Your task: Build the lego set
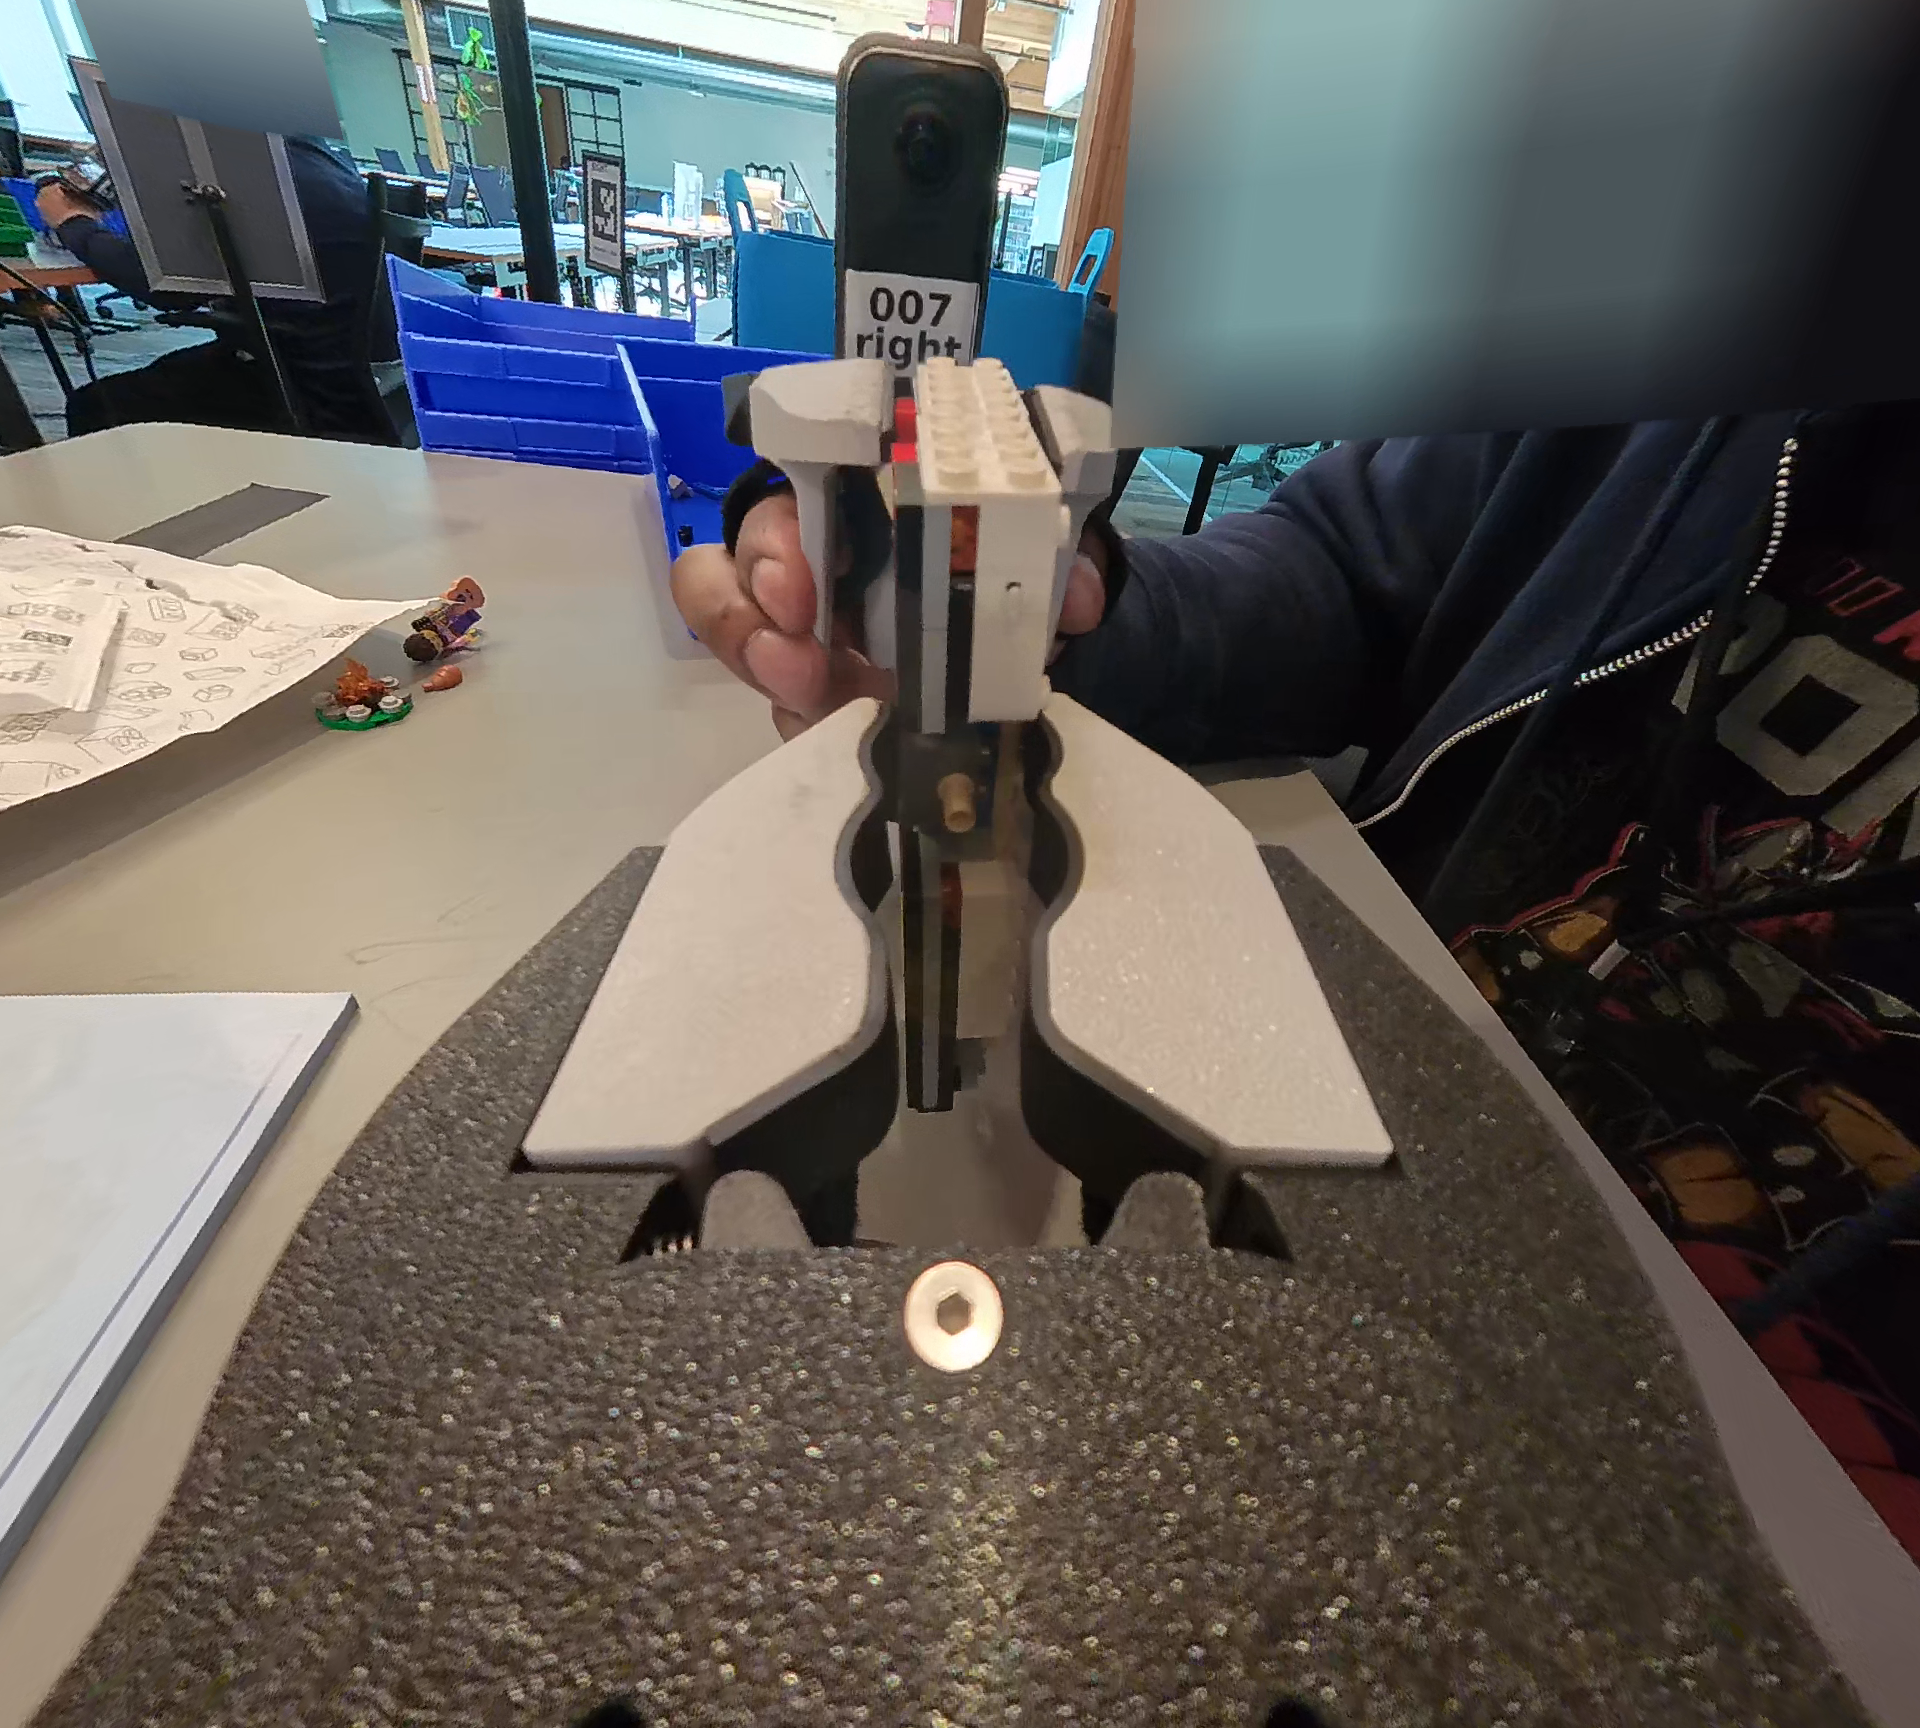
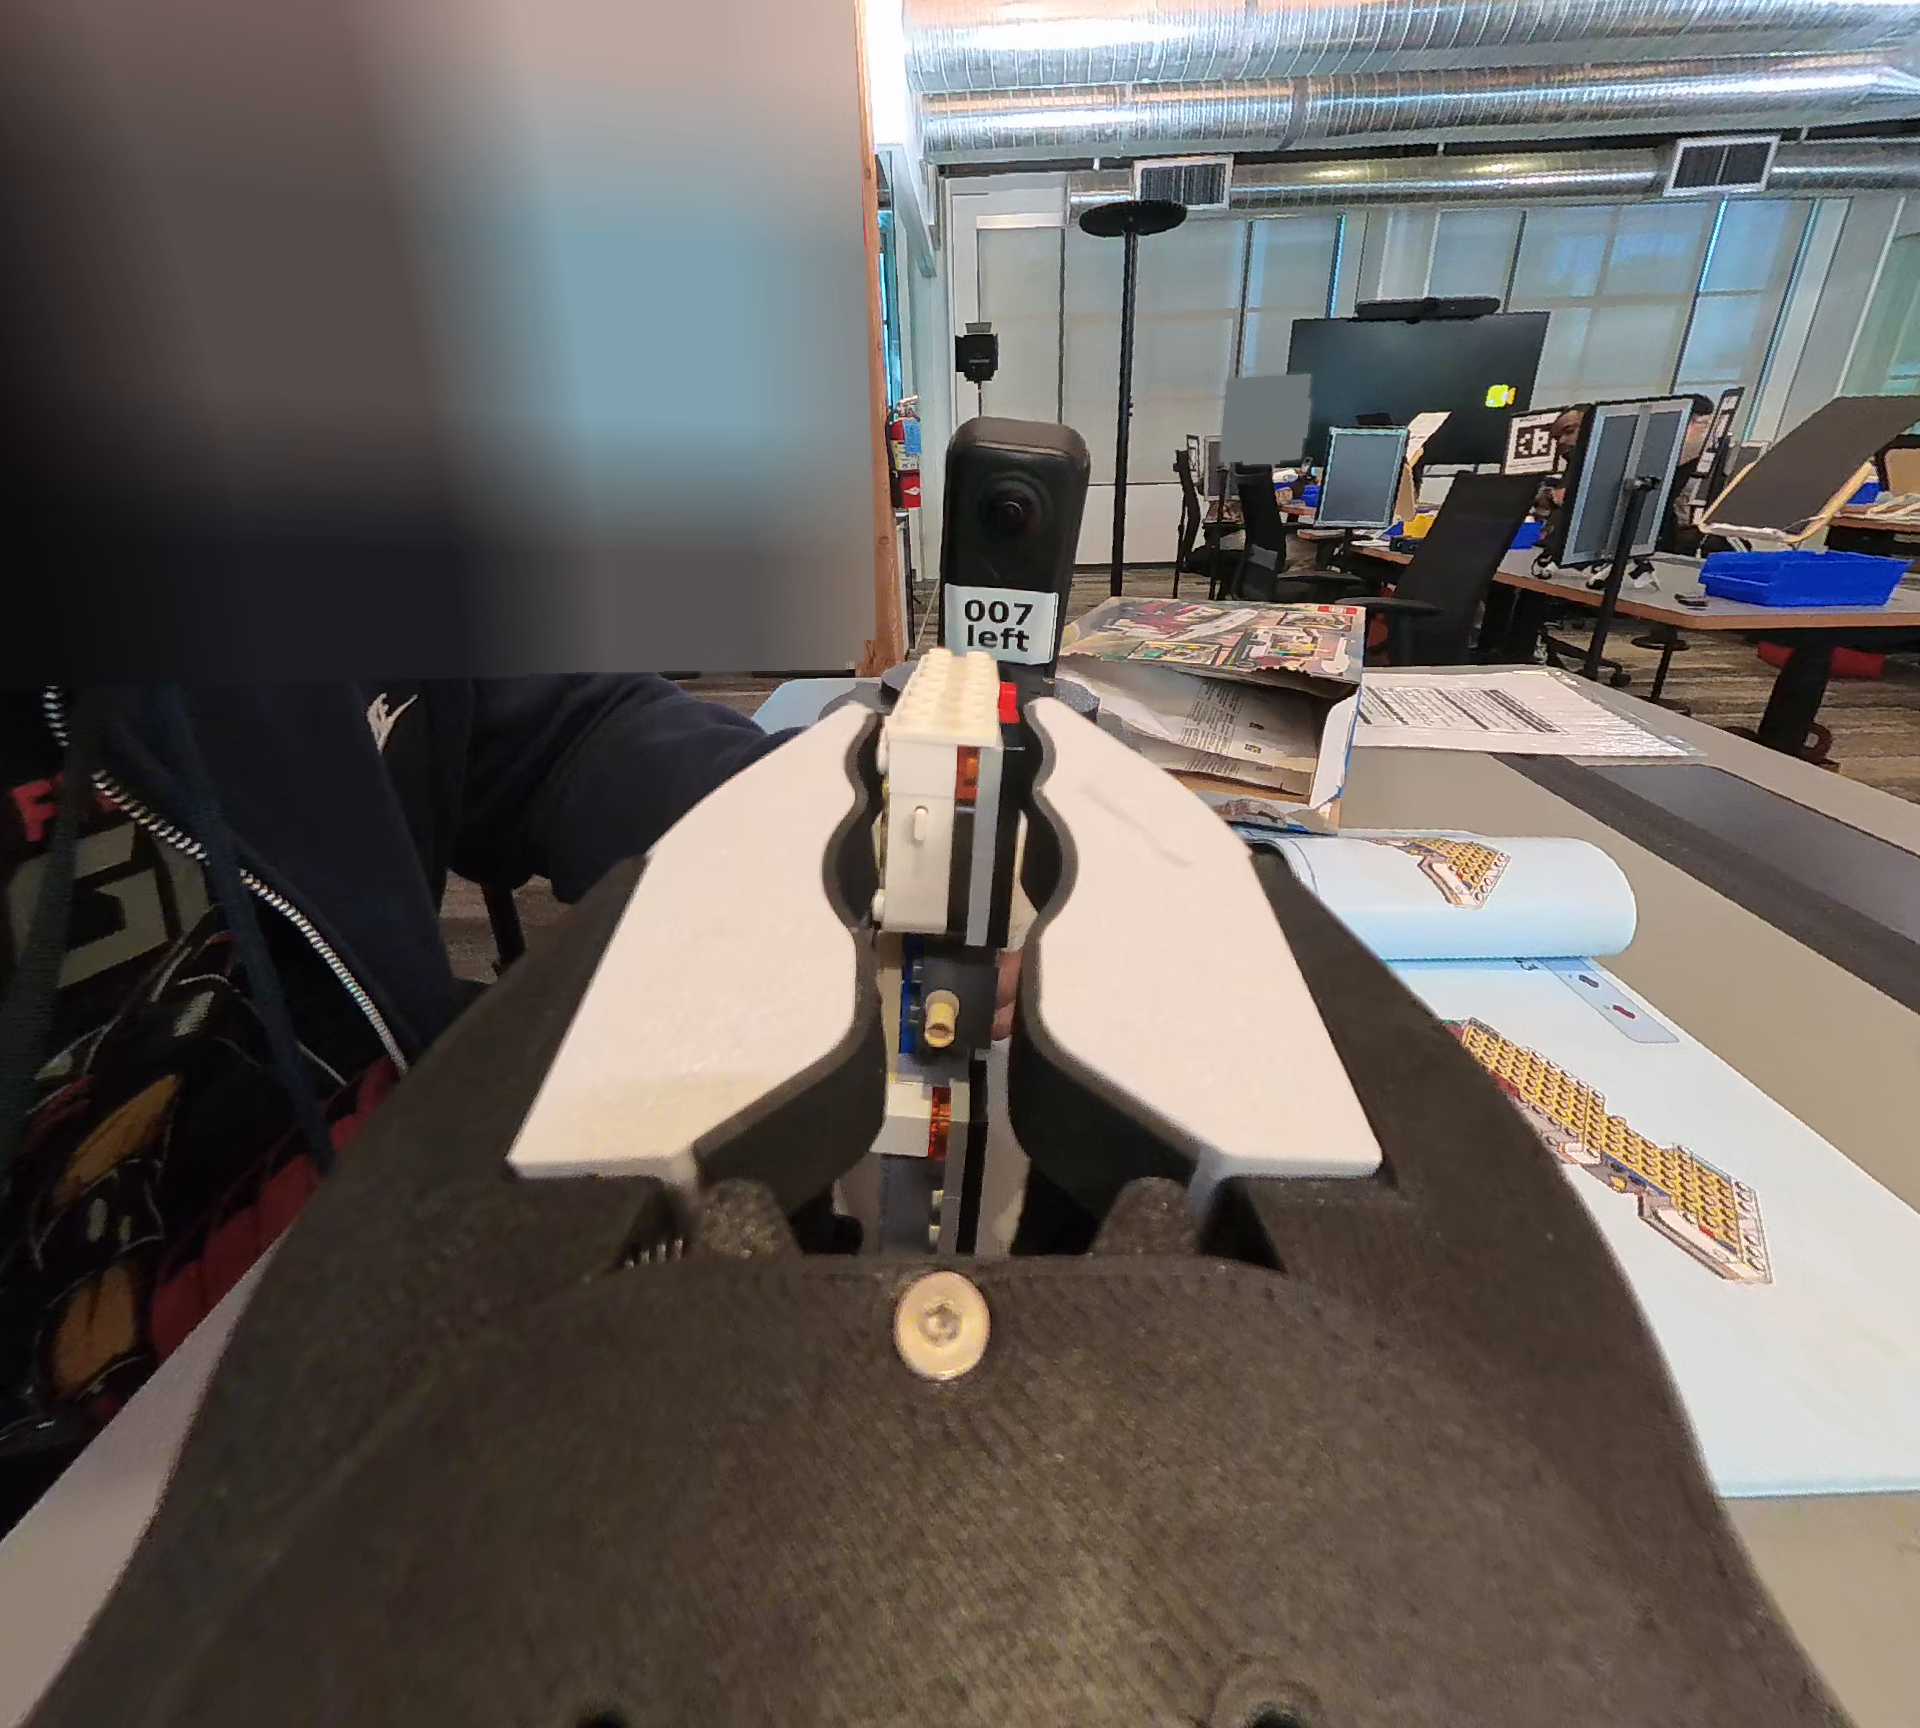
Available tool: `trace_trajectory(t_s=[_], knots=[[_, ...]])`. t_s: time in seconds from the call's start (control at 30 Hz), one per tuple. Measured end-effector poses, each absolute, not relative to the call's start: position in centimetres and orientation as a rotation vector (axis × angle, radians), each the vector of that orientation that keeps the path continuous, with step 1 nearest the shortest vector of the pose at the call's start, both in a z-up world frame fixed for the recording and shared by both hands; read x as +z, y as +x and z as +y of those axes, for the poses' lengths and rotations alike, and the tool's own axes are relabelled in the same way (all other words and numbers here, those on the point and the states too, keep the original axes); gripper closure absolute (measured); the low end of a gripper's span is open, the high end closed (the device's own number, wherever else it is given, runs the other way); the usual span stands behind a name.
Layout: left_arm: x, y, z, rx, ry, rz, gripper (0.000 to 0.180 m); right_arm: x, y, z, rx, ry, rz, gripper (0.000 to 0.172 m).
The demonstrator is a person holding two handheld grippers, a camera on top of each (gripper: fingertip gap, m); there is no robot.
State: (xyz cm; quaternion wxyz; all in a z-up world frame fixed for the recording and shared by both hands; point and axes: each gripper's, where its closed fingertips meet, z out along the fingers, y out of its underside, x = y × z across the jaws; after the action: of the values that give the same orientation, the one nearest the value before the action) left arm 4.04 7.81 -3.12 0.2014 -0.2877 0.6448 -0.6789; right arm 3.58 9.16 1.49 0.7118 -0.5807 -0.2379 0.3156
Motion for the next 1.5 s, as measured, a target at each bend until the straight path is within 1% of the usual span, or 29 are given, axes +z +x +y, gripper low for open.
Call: trace_trajectory(t_s=[0.1, 0.2, 0.23, 0.37, 0.47, 0.6, 0.9, 1.13, 1.17, 1.23, 1.3, 1.43, 1.5], knots=[[-3.1, 4.3, 8.2, -1.9, -0.826, 1.775, 0.158, 1.3, 4.2, 9.6, 0.676, -1.32, -0.488, 0.146], [-2.9, 4.7, 9.1, -1.864, -0.857, 1.732, 0.158, 0.7, 4.8, 10.2, 0.607, -1.402, -0.495, 0.133], [-2.8, 4.8, 9.4, -1.844, -0.864, 1.72, 0.158, 0.5, 4.9, 10.3, 0.589, -1.424, -0.501, 0.132], [-2.7, 4.8, 9.6, -1.798, -0.854, 1.722, 0.158, 0.2, 5.4, 10.6, 0.538, -1.46, -0.489, 0.134], [-3.1, 4.8, 9.4, -1.778, -0.85, 1.751, 0.158, 0.2, 5.2, 10.4, 0.538, -1.451, -0.51, 0.142], [-3.2, 4.7, 9.2, -1.793, -0.84, 1.766, 0.158, 0.1, 4.8, 10.1, 0.575, -1.434, -0.529, 0.145], [-3.3, 4.6, 8.8, -1.808, -0.835, 1.785, 0.158, 0.0, 4.5, 9.7, 0.641, -1.406, -0.555, 0.148], [-3.2, 4.7, 8.8, -1.849, -0.854, 1.758, 0.158, 0.1, 4.8, 9.8, 0.649, -1.411, -0.531, 0.146], [-3.2, 4.8, 8.9, -1.846, -0.866, 1.75, 0.158, 0.0, 5.1, 10.0, 0.629, -1.422, -0.526, 0.145], [-3.2, 4.8, 9.2, -1.842, -0.875, 1.742, 0.158, -0.1, 5.4, 10.1, 0.622, -1.441, -0.513, 0.135], [-3.0, 4.8, 9.4, -1.854, -0.882, 1.726, 0.158, -0.1, 5.7, 10.2, 0.628, -1.445, -0.496, 0.132], [-3.0, 4.9, 9.5, -1.852, -0.897, 1.724, 0.158, -0.1, 5.6, 10.3, 0.627, -1.443, -0.491, 0.132], [-3.1, 4.9, 9.5, -1.851, -0.901, 1.73, 0.158, 0.0, 5.6, 10.4, 0.615, -1.432, -0.483, 0.137]])
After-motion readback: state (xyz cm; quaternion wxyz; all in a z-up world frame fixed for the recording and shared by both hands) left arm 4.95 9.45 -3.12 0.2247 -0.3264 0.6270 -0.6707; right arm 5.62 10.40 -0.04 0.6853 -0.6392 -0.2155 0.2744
